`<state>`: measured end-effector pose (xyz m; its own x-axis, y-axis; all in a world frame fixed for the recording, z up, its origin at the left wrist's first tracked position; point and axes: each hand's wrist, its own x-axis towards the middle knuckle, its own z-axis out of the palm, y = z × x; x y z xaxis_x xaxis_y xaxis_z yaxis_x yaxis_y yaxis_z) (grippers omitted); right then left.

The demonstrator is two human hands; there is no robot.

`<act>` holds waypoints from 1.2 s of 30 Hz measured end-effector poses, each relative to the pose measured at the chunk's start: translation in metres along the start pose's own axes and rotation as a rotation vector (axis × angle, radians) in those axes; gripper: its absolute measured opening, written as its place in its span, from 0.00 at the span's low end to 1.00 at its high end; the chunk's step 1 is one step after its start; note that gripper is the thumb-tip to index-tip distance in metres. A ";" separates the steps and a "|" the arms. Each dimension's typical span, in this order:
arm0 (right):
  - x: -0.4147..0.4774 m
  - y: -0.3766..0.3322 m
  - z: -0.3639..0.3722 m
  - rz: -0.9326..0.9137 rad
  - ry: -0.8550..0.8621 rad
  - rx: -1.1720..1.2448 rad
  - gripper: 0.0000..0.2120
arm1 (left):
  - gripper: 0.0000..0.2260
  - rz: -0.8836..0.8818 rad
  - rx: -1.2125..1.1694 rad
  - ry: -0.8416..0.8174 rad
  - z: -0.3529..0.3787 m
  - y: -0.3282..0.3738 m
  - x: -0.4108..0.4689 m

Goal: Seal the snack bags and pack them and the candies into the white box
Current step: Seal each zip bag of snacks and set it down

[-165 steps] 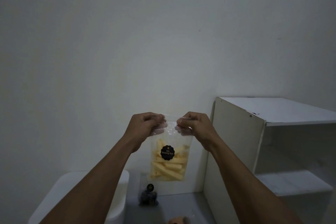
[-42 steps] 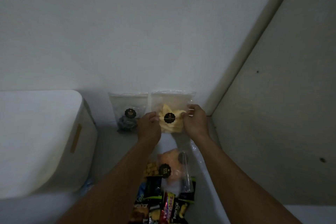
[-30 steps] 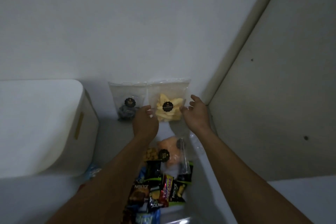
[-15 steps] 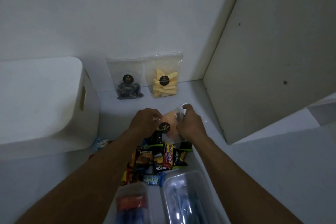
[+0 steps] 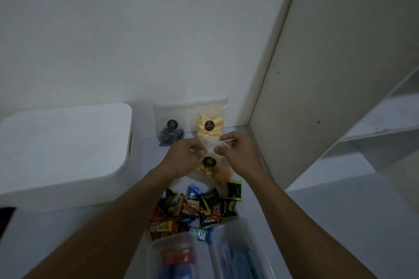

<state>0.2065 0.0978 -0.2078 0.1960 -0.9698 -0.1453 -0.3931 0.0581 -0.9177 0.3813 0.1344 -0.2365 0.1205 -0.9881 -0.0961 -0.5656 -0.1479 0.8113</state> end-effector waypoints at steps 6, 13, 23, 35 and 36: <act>-0.026 -0.050 -0.019 -0.054 -0.016 0.185 0.09 | 0.04 -0.020 -0.241 0.101 -0.047 0.046 -0.028; -0.044 -0.115 -0.040 -0.130 -0.060 0.279 0.06 | 0.02 0.006 -0.420 0.195 -0.089 0.106 -0.055; -0.059 -0.208 -0.076 -0.406 -0.182 0.192 0.07 | 0.07 0.162 -0.436 0.333 -0.142 0.185 -0.082; -0.076 -0.261 -0.088 -0.564 -0.268 0.067 0.06 | 0.05 0.283 -0.360 0.474 -0.173 0.230 -0.103; -0.077 -0.264 -0.089 -0.579 -0.249 0.046 0.06 | 0.05 0.287 -0.384 0.465 -0.173 0.232 -0.104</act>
<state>0.2154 0.1359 0.0781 0.5705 -0.7634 0.3031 -0.1228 -0.4442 -0.8875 0.3791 0.2105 0.0616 0.3964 -0.8514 0.3436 -0.3073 0.2296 0.9235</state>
